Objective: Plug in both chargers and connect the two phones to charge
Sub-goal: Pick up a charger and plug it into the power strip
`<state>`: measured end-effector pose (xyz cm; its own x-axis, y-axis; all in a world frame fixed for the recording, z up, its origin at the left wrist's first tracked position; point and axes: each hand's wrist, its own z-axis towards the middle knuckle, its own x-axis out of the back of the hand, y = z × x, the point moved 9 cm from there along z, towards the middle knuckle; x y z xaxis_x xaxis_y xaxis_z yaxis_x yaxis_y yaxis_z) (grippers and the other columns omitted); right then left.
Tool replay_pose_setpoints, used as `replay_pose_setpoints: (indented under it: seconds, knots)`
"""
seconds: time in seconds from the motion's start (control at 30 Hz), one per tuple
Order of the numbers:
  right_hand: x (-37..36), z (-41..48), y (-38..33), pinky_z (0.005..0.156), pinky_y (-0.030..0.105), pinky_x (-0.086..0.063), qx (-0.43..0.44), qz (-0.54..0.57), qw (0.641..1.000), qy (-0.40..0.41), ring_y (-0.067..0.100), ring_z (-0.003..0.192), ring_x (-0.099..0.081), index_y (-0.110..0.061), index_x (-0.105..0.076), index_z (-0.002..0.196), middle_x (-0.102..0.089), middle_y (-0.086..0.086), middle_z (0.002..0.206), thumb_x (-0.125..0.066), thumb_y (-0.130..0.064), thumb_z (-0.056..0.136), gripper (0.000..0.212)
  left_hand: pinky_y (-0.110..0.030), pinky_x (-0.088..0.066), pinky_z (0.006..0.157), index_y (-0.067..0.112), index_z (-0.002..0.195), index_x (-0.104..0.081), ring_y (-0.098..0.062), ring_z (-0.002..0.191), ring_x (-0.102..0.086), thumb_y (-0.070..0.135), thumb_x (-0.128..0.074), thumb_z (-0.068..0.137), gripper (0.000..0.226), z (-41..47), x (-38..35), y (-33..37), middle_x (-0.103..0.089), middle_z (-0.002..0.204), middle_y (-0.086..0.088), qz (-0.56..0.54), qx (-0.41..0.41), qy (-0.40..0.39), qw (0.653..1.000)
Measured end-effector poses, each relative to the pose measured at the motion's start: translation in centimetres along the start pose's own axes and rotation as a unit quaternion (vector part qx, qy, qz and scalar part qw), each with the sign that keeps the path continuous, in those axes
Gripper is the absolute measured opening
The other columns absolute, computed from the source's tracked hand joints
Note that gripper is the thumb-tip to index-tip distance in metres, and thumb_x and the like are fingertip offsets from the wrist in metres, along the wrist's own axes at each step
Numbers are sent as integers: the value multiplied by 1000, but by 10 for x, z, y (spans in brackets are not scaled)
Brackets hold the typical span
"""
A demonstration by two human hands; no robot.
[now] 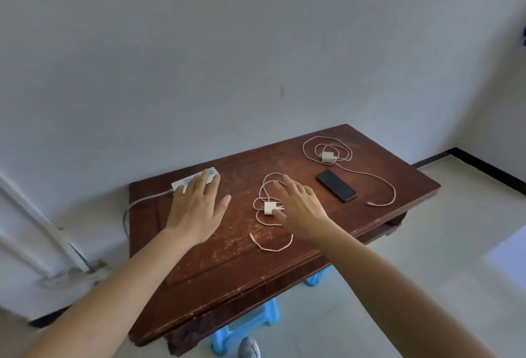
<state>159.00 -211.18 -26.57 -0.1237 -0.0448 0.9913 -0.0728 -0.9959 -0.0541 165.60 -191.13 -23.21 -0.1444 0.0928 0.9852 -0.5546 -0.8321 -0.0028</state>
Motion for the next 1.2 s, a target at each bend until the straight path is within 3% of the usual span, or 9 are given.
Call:
replay_pose_setpoints:
  seconds: [0.23, 0.43, 0.63, 0.8, 0.93, 1.07, 1.2]
  knots:
    - [-91, 82, 24, 115, 43, -32, 37, -6, 995, -90, 30, 146, -33, -17, -26, 157, -24, 13, 164, -53, -46, 97, 72, -56, -27, 121, 12, 158, -27, -33, 155, -20, 60, -12, 100, 77, 62, -126, -39, -21, 168, -18, -72, 102, -79, 989]
    - [-157, 109, 49, 116, 46, -34, 24, 28, 985, -169, 31, 147, -32, -16, -24, 157, -25, 13, 165, -57, -41, 96, 74, -52, -16, 125, 17, 161, -16, -29, 158, -6, 61, 1, 94, 82, 78, -220, -12, -6, 171, -12, -98, 93, -188, 973]
    - [-216, 123, 64, 103, 43, -48, 29, 90, 969, -228, 29, 131, -49, -17, -33, 153, -47, 8, 145, -64, -39, 91, 73, -52, -12, 126, 18, 161, -14, -28, 158, -3, 54, -18, 105, 67, 62, -293, 17, -4, 172, -11, -89, 87, -294, 948]
    - [-228, 145, 74, 93, 44, -50, 71, 128, 959, -241, 32, 113, -61, -16, -48, 143, -57, 9, 127, -65, -33, 90, 58, -51, -13, 127, 19, 159, -27, -26, 157, -9, 46, -31, 106, 59, 66, -293, 18, -14, 171, -8, -115, 141, -293, 939]
    - [-227, 180, 74, 85, 42, -54, 98, 200, 949, -222, 30, 104, -65, -15, -54, 138, -62, 7, 116, -66, -39, 89, 55, -47, -16, 126, 21, 154, -39, -24, 155, -20, 44, -35, 107, 53, 76, -284, 13, -27, 167, -6, -139, 182, -288, 930]
    - [-217, 243, 57, 77, 40, -57, 73, 303, 932, -182, 27, 102, -67, -15, -50, 134, -63, 6, 123, -70, -40, 90, 55, -46, -26, 122, 13, 147, -50, -27, 149, -35, 39, -42, 106, 49, 97, -261, -18, -41, 160, -10, -135, 224, -234, 937]
    - [-207, 301, 26, 77, 34, -56, 41, 374, 913, -158, 25, 102, -67, -13, -49, 132, -64, 8, 126, -70, -41, 91, 53, -48, -31, 120, 12, 149, -47, -32, 148, -37, 39, -45, 105, 51, 120, -241, -79, -39, 161, -14, -101, 262, -187, 941]
